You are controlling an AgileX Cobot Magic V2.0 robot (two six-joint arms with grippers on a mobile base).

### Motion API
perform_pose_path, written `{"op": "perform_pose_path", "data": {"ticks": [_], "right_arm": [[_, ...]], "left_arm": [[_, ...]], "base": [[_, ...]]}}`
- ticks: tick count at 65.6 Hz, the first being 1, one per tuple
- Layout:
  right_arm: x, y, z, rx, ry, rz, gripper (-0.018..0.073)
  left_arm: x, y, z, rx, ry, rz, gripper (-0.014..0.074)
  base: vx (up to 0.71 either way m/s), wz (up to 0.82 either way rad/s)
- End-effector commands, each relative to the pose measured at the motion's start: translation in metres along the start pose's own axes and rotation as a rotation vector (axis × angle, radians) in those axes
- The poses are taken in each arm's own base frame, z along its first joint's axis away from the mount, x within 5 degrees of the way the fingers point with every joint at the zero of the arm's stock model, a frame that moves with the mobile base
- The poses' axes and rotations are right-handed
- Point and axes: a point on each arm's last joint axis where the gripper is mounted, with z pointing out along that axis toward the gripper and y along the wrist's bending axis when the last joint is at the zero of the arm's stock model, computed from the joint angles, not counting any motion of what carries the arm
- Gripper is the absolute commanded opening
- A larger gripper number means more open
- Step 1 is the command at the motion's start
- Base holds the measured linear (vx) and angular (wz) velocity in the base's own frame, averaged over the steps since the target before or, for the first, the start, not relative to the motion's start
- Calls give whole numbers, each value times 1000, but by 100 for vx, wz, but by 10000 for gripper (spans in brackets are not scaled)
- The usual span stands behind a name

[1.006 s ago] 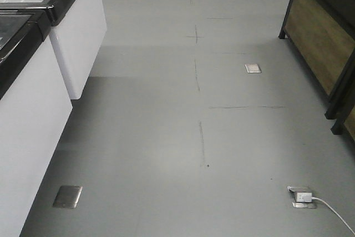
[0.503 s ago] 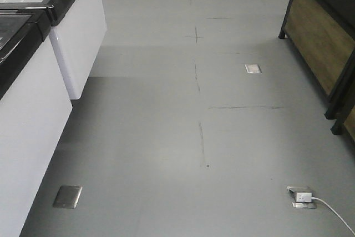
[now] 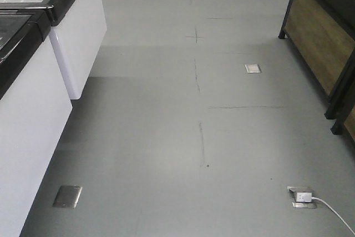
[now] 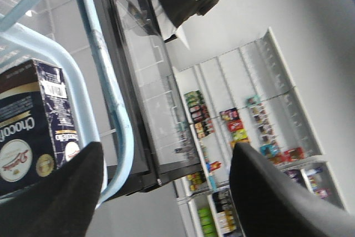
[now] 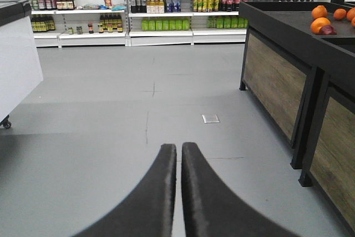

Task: Left arm holds basket, right arm returns cookies

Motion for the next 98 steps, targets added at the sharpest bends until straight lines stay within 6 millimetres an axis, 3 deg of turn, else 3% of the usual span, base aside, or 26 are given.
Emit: {"op": "perform_pose_path", "data": {"ticks": [1, 57, 83, 98], "right_arm": [[-1, 0, 0, -2, -67, -9, -9], [-1, 0, 0, -2, -67, -9, -9], [-1, 0, 0, -2, -67, -9, -9], [-1, 0, 0, -2, -67, -9, -9]], "left_arm": [[-7, -12, -2, 171, -72, -68, 458], [-9, 15, 33, 187, -194, -260, 426], [-12, 7, 59, 221, -210, -264, 426], [-8, 19, 71, 182, -205, -272, 426]], "base": [[0, 0], [0, 0], [0, 0], [0, 0]]}}
